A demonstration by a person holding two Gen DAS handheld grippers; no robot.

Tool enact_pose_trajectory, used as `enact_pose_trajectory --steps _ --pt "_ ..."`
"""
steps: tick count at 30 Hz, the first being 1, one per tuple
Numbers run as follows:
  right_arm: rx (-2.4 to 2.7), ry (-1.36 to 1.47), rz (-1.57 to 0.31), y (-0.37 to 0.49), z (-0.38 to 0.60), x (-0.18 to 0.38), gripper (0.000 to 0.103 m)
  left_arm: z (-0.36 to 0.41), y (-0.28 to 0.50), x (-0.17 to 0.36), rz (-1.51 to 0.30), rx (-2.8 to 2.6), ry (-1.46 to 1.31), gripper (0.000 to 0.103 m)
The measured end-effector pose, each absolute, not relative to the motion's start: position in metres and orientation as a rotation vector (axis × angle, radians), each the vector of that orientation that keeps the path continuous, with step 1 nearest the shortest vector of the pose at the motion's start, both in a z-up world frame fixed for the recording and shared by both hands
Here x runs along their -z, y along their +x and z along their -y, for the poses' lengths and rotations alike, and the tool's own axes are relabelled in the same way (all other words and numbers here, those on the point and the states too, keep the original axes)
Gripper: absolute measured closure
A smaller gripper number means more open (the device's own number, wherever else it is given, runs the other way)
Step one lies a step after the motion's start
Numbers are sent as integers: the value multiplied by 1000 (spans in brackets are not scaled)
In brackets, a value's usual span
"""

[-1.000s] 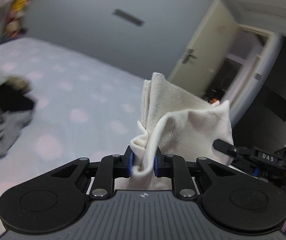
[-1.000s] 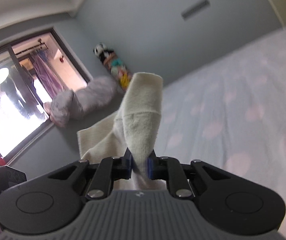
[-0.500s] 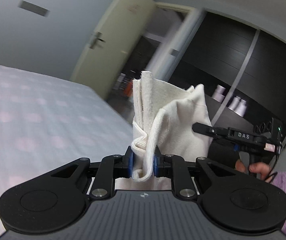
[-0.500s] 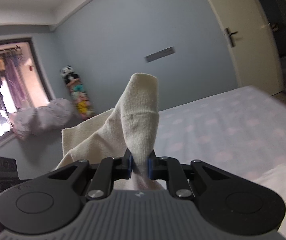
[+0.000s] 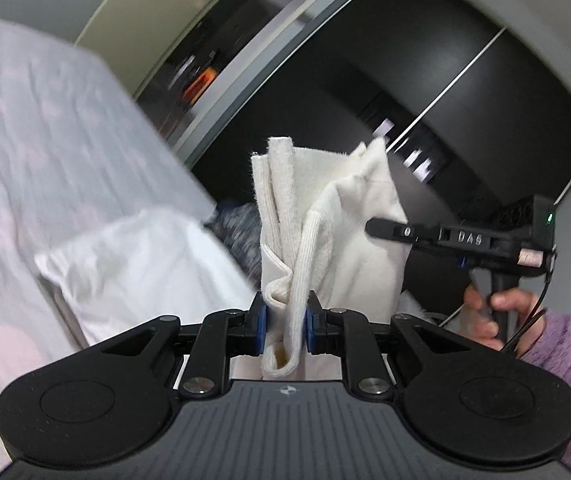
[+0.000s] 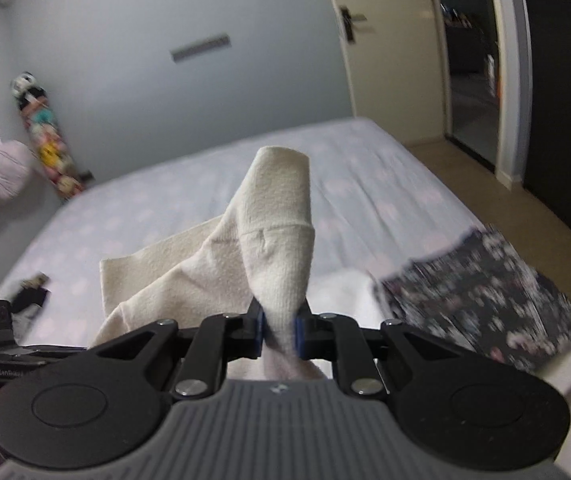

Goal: Fold clothes
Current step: 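Lift the folded sweater with both grippers and carry it toward the clothes stack, then lower the sweater onto the white clothes stack and open both grippers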

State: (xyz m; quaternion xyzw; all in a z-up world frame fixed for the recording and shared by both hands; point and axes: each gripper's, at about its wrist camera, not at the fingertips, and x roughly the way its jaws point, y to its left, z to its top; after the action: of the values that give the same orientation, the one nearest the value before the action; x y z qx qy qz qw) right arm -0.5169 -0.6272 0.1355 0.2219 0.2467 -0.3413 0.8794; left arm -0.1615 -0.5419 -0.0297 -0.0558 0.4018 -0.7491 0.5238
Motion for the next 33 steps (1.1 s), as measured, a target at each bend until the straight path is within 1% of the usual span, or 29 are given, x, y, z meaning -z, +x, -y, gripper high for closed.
enact_pose_trajectory --steps 3,10,18,21,26,30,32,33 --pt "722 496 -559 -512 655 -109 86 557 -162 48 -987 1758 -76 88" --pt "707 541 -646 -464 721 -53 86 592 -141 73 -1007 1664 30 88" --pt "695 600 -804 -426 785 18 86 623 -115 114 -1117 1563 87 89" --pt "698 629 -831 -422 800 38 81 631 -108 132 -1148 1542 107 89" --pt "697 669 -840 -422 811 55 82 636 -108 152 -1167 1521 155 89" --pt "702 677 -843 -422 811 52 81 628 -105 148 -1180 1525 141 87" --pt "711 641 -838 -424 804 43 76 623 -103 139 -1167 1532 135 86" --pt "722 604 -836 -425 798 36 75 619 -101 134 -1155 1525 129 86"
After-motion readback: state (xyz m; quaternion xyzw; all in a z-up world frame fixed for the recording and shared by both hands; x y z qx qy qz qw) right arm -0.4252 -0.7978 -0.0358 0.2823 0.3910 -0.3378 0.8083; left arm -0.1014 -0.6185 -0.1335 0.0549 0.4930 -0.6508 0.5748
